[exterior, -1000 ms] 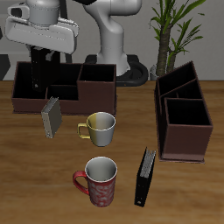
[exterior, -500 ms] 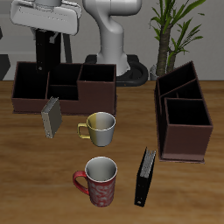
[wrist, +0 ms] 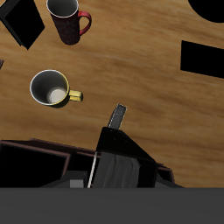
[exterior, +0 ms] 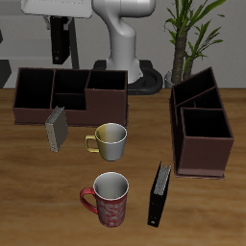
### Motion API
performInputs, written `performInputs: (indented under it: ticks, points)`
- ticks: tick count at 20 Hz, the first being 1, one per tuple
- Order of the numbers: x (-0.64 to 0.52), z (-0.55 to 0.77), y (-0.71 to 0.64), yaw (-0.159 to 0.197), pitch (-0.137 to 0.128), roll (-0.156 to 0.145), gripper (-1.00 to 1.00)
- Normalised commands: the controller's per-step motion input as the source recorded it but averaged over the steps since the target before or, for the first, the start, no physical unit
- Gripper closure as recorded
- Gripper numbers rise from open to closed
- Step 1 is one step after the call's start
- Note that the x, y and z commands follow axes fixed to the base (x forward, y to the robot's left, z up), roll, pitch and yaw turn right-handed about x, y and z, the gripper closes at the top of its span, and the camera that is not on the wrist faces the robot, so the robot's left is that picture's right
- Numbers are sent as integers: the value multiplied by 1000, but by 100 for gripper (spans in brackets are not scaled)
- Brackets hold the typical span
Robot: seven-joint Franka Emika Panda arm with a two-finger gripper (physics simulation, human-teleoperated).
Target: Place the right black book into the back desk caddy's back compartment
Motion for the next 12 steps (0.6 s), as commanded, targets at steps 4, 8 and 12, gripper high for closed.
performInputs:
  ticks: [4, 8, 12]
  points:
    - [-484, -54, 14, 208, -14, -7, 100]
    - [-375, -73, 44, 175, -6, -1, 100]
    - [-322, -52, -60, 150, -2, -13, 100]
